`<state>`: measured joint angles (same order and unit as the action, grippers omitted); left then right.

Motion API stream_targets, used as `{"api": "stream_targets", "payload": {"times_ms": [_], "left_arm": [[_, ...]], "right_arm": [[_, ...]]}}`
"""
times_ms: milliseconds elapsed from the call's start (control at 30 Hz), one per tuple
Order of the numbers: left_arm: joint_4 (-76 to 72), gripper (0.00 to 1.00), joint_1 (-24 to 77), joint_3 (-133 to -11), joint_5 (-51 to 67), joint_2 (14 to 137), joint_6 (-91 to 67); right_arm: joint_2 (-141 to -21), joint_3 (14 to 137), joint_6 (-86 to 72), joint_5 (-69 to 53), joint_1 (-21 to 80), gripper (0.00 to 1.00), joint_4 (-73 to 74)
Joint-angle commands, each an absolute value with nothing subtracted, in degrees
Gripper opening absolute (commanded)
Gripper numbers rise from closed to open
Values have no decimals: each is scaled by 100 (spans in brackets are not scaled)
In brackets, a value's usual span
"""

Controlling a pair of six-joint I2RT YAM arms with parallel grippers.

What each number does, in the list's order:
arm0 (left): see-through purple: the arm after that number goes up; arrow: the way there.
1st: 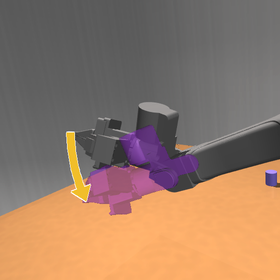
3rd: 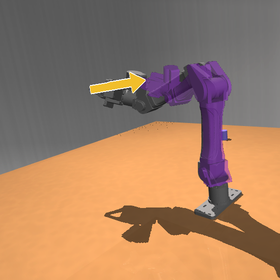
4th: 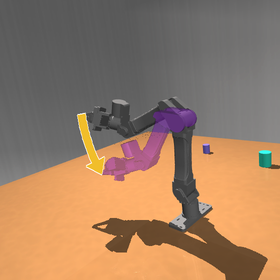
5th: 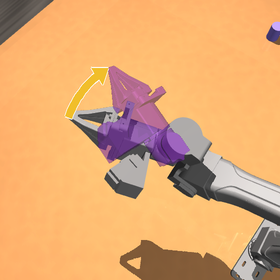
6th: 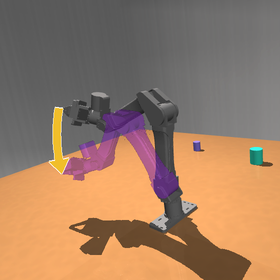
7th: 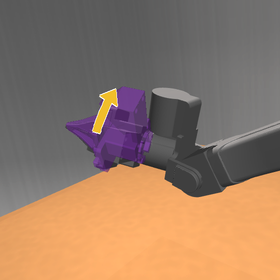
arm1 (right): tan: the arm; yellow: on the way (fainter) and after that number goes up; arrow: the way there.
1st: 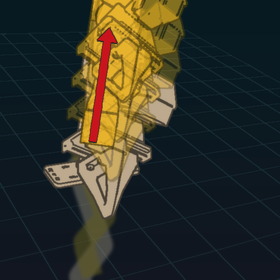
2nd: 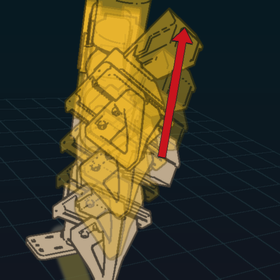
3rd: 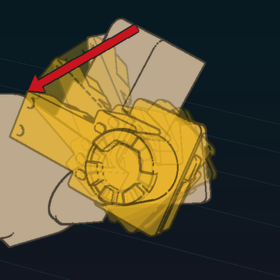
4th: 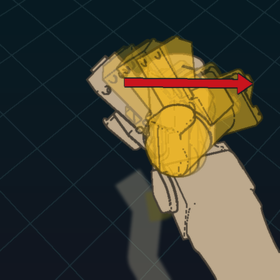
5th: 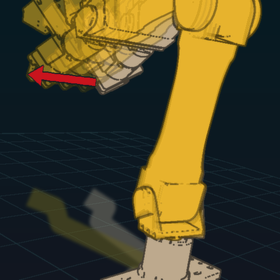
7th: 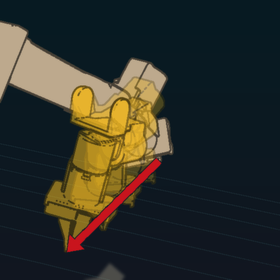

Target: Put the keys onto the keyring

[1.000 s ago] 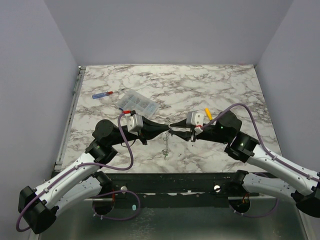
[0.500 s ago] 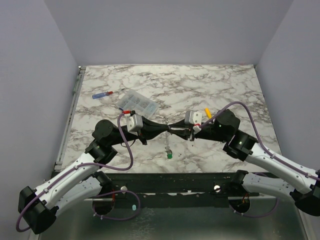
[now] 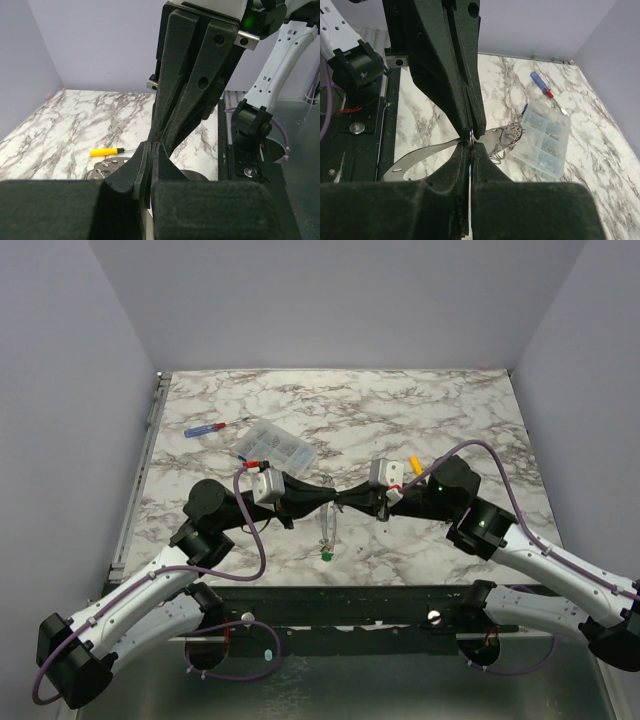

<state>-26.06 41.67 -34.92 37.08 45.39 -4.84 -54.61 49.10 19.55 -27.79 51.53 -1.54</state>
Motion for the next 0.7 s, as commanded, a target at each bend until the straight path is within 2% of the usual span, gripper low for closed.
{"api": "stream_targets", "payload": {"times_ms": [0, 200, 233, 333, 467, 567, 667], "left_arm": [[-2867, 0, 4183, -3577, 3847, 4491, -486], [-2861, 0, 4179, -3546, 3788, 4441, -462], [-2830, 2, 4182, -3541, 3776, 4439, -442], [-2536, 20, 4182, -3611, 3681, 4410, -245], [-1993, 36, 4183, -3719, 3570, 4370, 245], [-1242, 42, 4181, -3917, 3474, 4358, 799], [-517, 44, 4179, -4174, 3504, 4359, 1273]], "right_arm": [[-5589, 5121, 2056, -2867, 5159, 1, -14], [-5539, 5069, 2048, -2648, 5159, 1, -11], [-5519, 5070, 2063, -2567, 5159, 1, -10], [-5512, 5162, 2167, -2305, 5159, 1, 350], [-5545, 5358, 2299, -1983, 5159, 1, 869], [-5505, 5438, 2370, -1743, 5159, 1, 1224], [-5476, 5535, 2451, -1505, 5159, 1, 1678]]}}
